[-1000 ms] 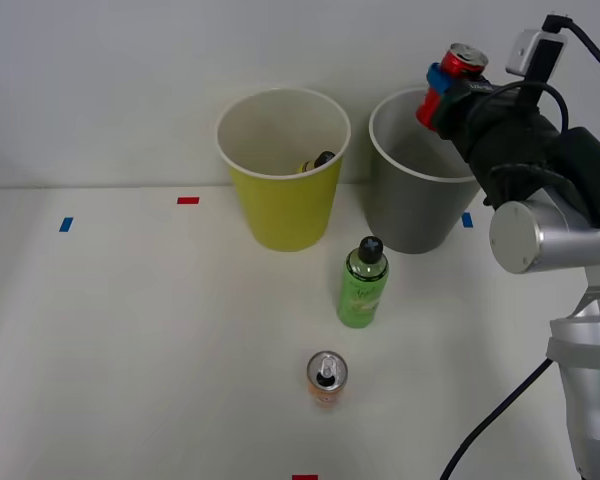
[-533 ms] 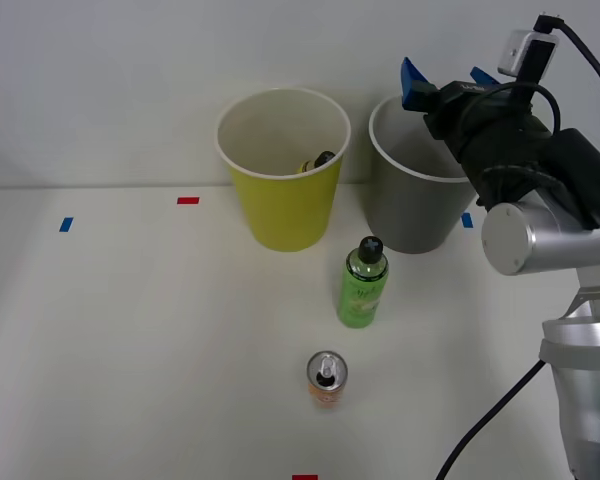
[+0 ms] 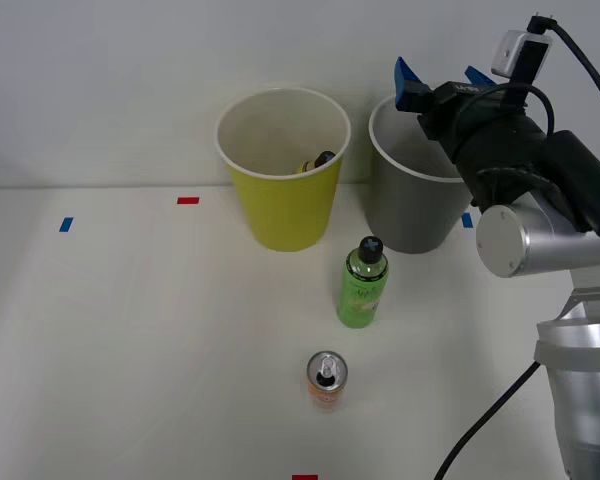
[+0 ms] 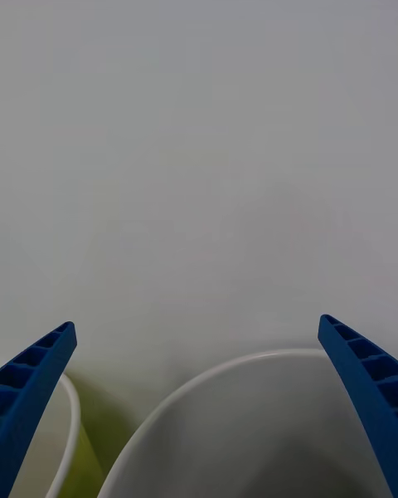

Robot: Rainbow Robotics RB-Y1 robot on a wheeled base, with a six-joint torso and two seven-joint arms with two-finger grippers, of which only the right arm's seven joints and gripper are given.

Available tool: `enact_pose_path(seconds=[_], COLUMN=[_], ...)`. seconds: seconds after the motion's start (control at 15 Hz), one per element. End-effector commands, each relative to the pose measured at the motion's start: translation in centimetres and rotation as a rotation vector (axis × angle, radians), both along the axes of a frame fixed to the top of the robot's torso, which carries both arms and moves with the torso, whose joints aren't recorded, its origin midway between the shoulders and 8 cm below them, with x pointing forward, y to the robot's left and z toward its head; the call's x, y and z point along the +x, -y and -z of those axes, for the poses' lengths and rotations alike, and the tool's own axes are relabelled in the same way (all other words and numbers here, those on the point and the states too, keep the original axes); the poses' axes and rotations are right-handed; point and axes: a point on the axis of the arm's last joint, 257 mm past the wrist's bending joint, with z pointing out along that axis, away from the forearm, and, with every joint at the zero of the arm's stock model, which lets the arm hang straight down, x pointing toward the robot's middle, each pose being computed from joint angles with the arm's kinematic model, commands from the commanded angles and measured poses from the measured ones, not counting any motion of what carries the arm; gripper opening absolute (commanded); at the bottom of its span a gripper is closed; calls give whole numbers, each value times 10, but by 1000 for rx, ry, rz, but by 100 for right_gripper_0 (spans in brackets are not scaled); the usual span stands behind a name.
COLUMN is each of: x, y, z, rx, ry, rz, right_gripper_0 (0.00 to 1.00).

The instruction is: Put cans in the gray bin, plastic bottles in the light green bin

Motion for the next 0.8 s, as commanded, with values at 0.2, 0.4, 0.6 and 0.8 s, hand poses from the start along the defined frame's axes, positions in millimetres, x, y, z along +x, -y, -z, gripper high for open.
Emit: enact_pose_path(seconds=[0.2, 0.4, 0.6, 0.8], x=[0, -10, -36, -65], y=[3, 17, 37, 54], z=[-2, 0, 2, 15], rx=[-7, -26, -61, -91], ry=[7, 44, 66, 56], rz=[2, 22, 43, 69], right_gripper_0=[100, 100, 100, 100])
